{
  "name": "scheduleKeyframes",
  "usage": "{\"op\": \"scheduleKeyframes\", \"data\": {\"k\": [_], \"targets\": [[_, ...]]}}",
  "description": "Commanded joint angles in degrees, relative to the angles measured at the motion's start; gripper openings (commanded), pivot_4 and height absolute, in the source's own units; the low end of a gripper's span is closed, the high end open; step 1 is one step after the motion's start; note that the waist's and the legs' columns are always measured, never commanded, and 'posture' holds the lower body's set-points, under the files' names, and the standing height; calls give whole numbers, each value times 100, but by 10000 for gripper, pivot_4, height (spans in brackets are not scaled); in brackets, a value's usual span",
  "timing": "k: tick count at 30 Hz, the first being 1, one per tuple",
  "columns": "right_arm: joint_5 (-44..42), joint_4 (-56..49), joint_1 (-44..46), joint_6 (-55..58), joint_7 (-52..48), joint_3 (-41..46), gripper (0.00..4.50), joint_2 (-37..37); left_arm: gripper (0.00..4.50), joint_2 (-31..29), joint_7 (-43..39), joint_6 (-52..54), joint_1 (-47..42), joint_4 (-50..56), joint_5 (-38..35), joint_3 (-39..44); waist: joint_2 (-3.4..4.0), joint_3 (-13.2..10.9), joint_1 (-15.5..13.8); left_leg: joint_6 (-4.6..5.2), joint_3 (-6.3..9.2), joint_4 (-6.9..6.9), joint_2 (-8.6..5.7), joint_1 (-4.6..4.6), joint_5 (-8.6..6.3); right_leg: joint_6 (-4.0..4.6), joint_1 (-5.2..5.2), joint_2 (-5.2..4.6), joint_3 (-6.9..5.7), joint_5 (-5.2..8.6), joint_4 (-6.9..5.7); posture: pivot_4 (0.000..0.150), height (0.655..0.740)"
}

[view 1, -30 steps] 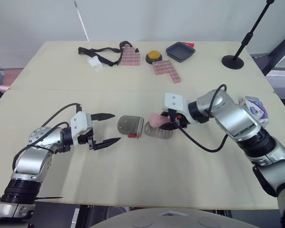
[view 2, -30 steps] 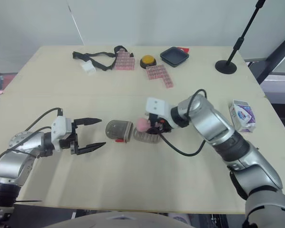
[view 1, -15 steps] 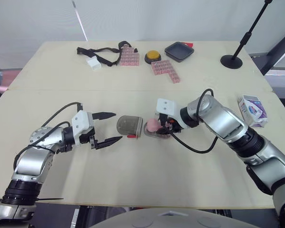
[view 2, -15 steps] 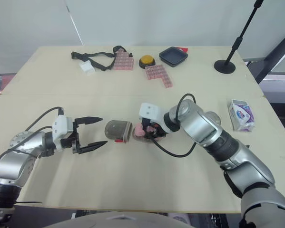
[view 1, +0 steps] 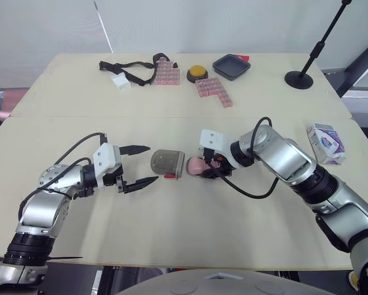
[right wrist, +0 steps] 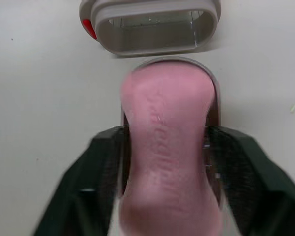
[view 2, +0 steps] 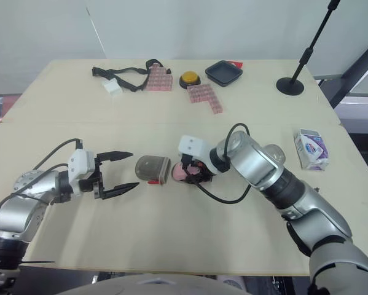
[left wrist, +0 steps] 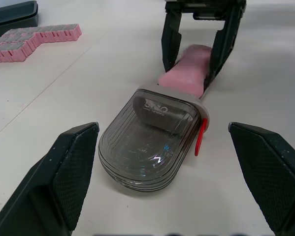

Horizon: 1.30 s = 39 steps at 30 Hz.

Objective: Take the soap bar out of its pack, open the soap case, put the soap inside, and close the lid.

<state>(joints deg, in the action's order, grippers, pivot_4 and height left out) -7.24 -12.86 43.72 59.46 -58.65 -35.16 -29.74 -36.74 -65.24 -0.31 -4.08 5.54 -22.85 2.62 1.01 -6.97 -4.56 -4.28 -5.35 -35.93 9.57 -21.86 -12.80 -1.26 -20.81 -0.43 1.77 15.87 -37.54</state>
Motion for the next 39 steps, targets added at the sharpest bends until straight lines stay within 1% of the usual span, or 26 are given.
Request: {"op": "scheduleKeyframes", "data": {"k": [1,2,5,9,13,16,18,21,22,25,31,35,39], "targets": [[-7,-97,186,-182,68,154,43842,-57,45000,-14,18,-9,-32,119,-45,19,0,0,-1,0,0,0,0,0,0,0,0,0,0,0,-1,1500,7400],[-8,-113,195,-210,70,187,44526,-89,45000,-17,14,-7,-30,123,-42,12,0,0,-2,0,0,0,0,0,0,0,0,0,0,0,-1,1500,7400],[-84,-227,142,-269,126,433,44526,-194,45000,-44,-8,-6,-10,146,-49,-14,0,0,-5,0,0,0,0,0,0,0,0,0,0,0,-2,1500,7400],[-420,-577,-433,-521,212,1335,44526,-531,45000,-175,-157,-120,-92,30,65,-68,-5,3,-52,0,0,0,0,-1,0,0,2,-2,0,0,2,1500,7400],[-956,-869,-1731,-1673,-25,2587,44526,-842,45000,-299,-411,-233,-442,-270,142,-162,-12,7,-121,-1,0,1,0,2,-1,0,5,-2,1,0,6,1500,7400],[-1342,-961,-2685,-2381,-51,3363,44526,-718,45000,-316,-546,-231,-738,-493,155,-225,-11,7,-140,-1,-2,1,0,2,-2,-1,5,-4,3,0,9,1500,7400],[-1554,-971,-3209,-2833,-104,3697,44526,-612,45000,-320,-637,-244,-900,-611,182,-280,-11,7,-128,-1,-3,1,0,4,-2,0,3,-3,4,0,10,1500,7400],[-1871,-756,-4313,-4108,-566,4270,44526,-355,45000,-295,-827,-248,-1251,-838,263,-464,-15,10,-99,-1,-3,2,0,9,-2,0,4,-3,5,0,15,1500,7400],[-1843,-613,-4544,-4531,-632,4383,44526,-287,45000,-277,-884,-261,-1350,-914,300,-520,-18,11,-102,-1,-3,2,0,7,-2,0,4,-4,3,0,18,1500,7400],[-1660,-170,-4916,-5448,-787,4452,44526,-211,45000,-249,-1061,-276,-1564,-1120,371,-660,-19,12,-19,3,-2,1,-7,6,-1,1,5,-14,3,0,19,1500,7400],[-1636,305,-5256,-6402,-1026,4326,44526,-203,45000,-267,-1641,-885,-2177,-1899,786,-1065,-20,13,65,10,-2,8,-7,25,4,2,16,-13,2,1,17,1500,7400],[-1559,595,-5276,-6714,-1000,4308,44526,-262,45000,-197,-2002,-1106,-2700,-2399,1005,-1350,-21,13,52,16,0,7,-10,21,7,2,20,-17,-3,1,22,1500,7400],[-1563,700,-5265,-6802,-978,4285,44526,-312,45000,-66,-2148,-1432,-3021,-2812,1229,-1560,-21,13,40,18,0,7,-11,21,7,2,20,-20,-3,1,21,1500,7400]]}}
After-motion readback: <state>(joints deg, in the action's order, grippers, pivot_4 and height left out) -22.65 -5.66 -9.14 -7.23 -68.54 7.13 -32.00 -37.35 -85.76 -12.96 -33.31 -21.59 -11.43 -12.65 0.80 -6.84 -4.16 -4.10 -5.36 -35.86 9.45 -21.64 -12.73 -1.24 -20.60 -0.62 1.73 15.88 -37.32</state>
